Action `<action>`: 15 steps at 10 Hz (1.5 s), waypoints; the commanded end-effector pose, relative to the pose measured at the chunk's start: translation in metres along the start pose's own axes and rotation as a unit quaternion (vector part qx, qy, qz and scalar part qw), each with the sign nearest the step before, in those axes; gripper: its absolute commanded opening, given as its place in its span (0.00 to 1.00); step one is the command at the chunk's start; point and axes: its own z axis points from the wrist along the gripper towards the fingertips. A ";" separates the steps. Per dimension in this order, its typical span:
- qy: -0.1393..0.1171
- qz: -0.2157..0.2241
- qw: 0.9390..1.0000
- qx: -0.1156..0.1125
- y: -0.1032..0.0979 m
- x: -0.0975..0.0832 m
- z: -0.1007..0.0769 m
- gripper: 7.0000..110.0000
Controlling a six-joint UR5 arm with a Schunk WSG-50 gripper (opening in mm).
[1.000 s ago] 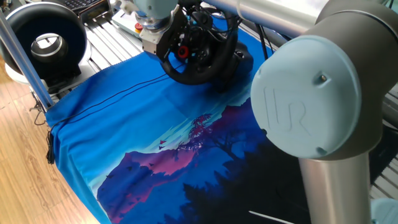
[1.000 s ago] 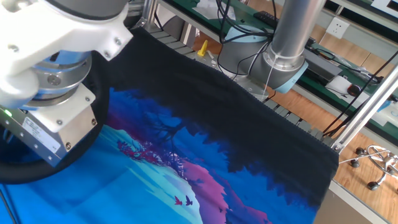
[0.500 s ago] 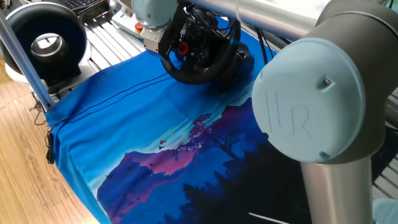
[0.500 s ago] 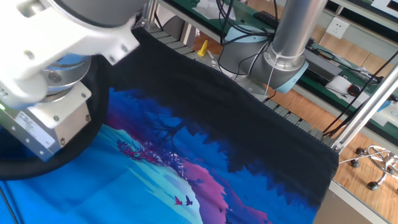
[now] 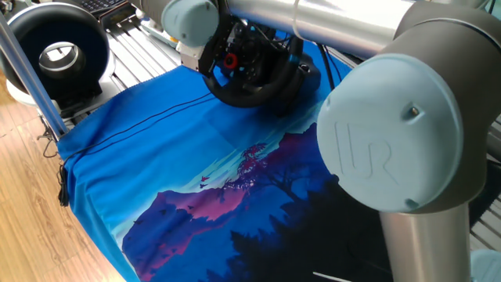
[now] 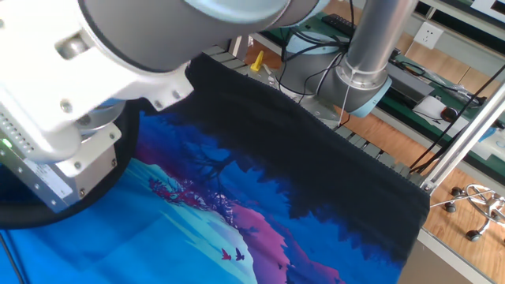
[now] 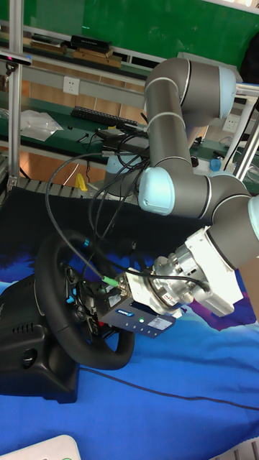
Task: Rotate the steering wheel 90 degrees clockwise
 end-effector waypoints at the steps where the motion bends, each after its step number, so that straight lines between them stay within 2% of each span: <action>1: -0.012 0.001 0.997 -0.079 0.028 -0.014 0.002 0.00; 2: -0.012 0.005 0.994 -0.110 0.038 -0.016 0.000 0.00; 3: -0.010 0.008 0.993 -0.119 0.041 -0.016 -0.001 0.00; 4: -0.010 0.008 0.993 -0.115 0.038 -0.016 0.000 0.00; 5: -0.008 0.012 0.993 -0.121 0.041 -0.014 -0.001 0.00; 6: 0.001 0.019 0.989 -0.145 0.053 -0.009 -0.006 0.00; 7: 0.003 0.018 0.990 -0.137 0.049 -0.007 -0.005 0.00; 10: -0.009 0.000 0.998 -0.060 0.011 -0.009 0.000 0.00; 14: -0.015 -0.011 1.000 -0.006 -0.016 -0.008 -0.002 0.00; 15: -0.016 -0.011 1.000 0.001 -0.019 -0.009 -0.002 0.00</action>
